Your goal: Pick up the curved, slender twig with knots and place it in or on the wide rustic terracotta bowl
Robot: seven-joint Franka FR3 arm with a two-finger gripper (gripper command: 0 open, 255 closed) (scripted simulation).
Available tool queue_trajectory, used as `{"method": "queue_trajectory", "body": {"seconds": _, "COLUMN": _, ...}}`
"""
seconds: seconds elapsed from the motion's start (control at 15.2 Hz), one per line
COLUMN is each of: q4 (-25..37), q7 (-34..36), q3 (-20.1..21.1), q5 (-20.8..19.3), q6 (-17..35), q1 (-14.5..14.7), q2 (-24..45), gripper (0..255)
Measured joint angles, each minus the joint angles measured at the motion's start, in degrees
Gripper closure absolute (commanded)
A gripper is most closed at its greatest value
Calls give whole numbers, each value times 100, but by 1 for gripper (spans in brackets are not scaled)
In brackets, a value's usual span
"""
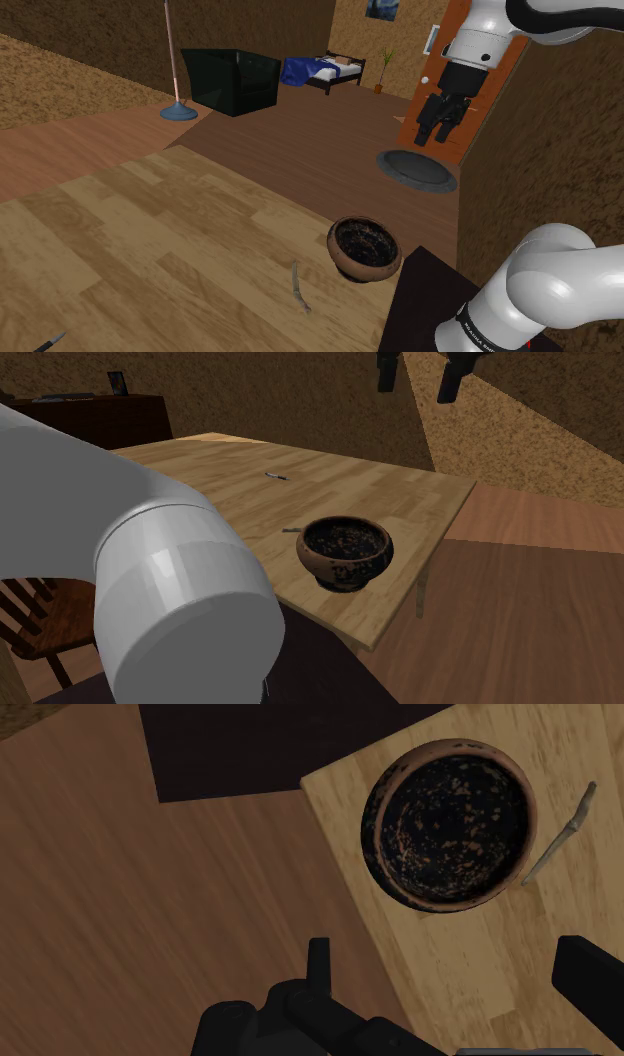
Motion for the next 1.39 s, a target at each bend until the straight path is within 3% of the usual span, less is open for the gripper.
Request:
{"method": "queue_trajectory", "body": {"seconds": 0.2, "q4": -191, "q7": 127, "q3": 122, "q5": 78, "q6": 137, "q1": 28, "q2": -64, "gripper": 0}}
{"method": "queue_trajectory", "body": {"seconds": 0.79, "q4": -1329, "q7": 1133, "q3": 1185, "q5": 782, "q6": 1292, "q1": 348, "q2": -155, "gripper": 0}}
{"method": "queue_trajectory", "body": {"seconds": 1.39, "q4": -1896, "q7": 2165, "q3": 2422, "q5": 1492, "q6": 2722, "q1": 671, "q2": 560, "gripper": 0}}
